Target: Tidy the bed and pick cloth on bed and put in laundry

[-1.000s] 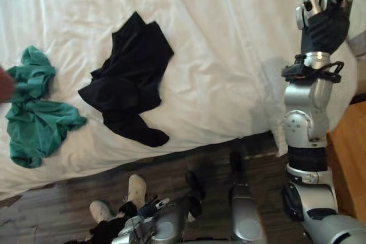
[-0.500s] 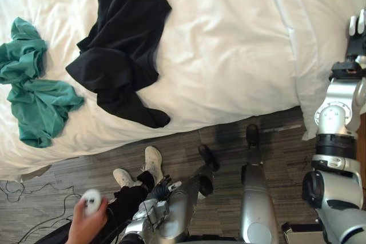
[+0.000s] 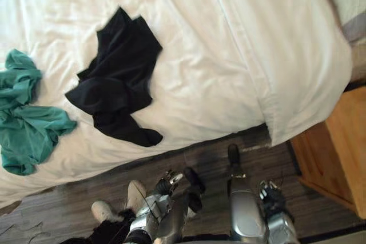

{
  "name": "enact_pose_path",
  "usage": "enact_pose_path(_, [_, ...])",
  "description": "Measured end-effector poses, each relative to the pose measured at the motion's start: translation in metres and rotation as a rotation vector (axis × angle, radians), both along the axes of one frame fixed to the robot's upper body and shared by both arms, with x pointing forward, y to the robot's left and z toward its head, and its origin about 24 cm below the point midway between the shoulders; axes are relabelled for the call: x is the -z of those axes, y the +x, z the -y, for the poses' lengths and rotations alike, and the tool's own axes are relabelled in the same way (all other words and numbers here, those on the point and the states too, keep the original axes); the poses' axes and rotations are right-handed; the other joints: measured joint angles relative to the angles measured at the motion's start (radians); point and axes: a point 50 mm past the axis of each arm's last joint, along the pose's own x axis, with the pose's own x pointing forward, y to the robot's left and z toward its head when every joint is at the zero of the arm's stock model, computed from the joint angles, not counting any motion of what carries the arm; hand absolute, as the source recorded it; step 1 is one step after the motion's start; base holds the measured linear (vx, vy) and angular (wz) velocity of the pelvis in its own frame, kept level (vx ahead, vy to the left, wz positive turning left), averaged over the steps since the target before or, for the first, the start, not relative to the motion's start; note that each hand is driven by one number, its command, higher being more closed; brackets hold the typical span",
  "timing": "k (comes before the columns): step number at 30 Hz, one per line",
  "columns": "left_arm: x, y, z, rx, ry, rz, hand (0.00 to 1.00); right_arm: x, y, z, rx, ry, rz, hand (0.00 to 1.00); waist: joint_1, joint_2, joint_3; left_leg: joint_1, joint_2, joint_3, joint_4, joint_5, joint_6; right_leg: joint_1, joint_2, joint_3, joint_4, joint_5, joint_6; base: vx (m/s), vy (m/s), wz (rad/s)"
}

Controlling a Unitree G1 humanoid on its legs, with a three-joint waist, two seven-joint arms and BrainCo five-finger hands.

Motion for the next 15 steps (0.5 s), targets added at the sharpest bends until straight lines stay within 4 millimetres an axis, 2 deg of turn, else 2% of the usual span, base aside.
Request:
enact_pose_path(1, [0.005, -0.006, -0.002, 0.019, 0.033, -0.047, 0.00, 0.003, -0.002, -0.005, -0.025, -0.010, -0.027, 0.00, 0.003, -0.035, -0.046, 0.028, 0.009, -0.008, 0.000, -0.001, -0.002, 0.037, 0.004, -0.020, -0.003, -0.011, -0.007, 0.05, -0.035, 0.30])
enact_pose_path(4, [0.013, -0.016, 0.000, 0.038, 0.075, -0.130, 0.00, 0.008, -0.006, -0.015, -0.111, -0.048, -0.090, 0.00, 0.030, -0.079, -0.124, 0.075, 0.026, -0.022, -0.006, -0.003, -0.005, 0.101, 0.013, -0.060, 0.001, -0.041, -0.024, 0.02, -0.052, 0.23])
enact_pose_path(5, [0.013, -0.017, 0.001, 0.038, 0.075, -0.138, 0.00, 0.009, -0.007, -0.018, -0.134, -0.052, -0.099, 0.00, 0.031, -0.083, -0.138, 0.079, 0.030, -0.027, -0.006, -0.005, -0.008, 0.108, 0.016, -0.066, 0.006, -0.046, -0.028, -0.01, -0.046, 0.17])
enact_pose_path(8, [0.018, -0.024, -0.001, 0.035, 0.102, -0.202, 0.00, 0.013, -0.008, -0.028, -0.236, -0.053, -0.125, 0.00, 0.030, -0.079, -0.169, 0.097, 0.041, -0.051, 0.004, -0.013, -0.020, 0.139, 0.022, -0.089, 0.007, -0.057, -0.038, 0.01, -0.048, 0.19])
enact_pose_path(11, [0.020, -0.026, -0.003, 0.041, 0.125, -0.232, 0.00, 0.020, -0.016, -0.031, -0.309, -0.048, -0.192, 0.00, 0.026, -0.062, -0.177, 0.110, 0.042, -0.085, 0.004, -0.006, -0.027, 0.172, 0.027, -0.112, -0.033, -0.040, -0.031, 0.01, -0.041, 0.18])
enact_pose_path(14, [0.024, -0.035, -0.018, -0.005, 0.173, -0.289, 0.00, 0.025, -0.020, -0.025, -0.385, -0.094, -0.272, 0.00, 0.034, -0.057, -0.174, 0.112, 0.044, -0.093, 0.026, -0.007, -0.032, 0.192, 0.031, -0.109, -0.052, -0.031, -0.032, -0.01, -0.014, 0.00])
enact_pose_path(15, [0.027, -0.041, -0.025, -0.039, 0.184, -0.314, 0.00, 0.028, -0.025, -0.022, -0.405, -0.113, -0.299, 0.00, 0.036, -0.053, -0.164, 0.104, 0.063, -0.098, 0.088, -0.037, -0.045, 0.216, 0.029, -0.111, -0.054, -0.047, -0.027, -0.01, 0.022, 0.23])
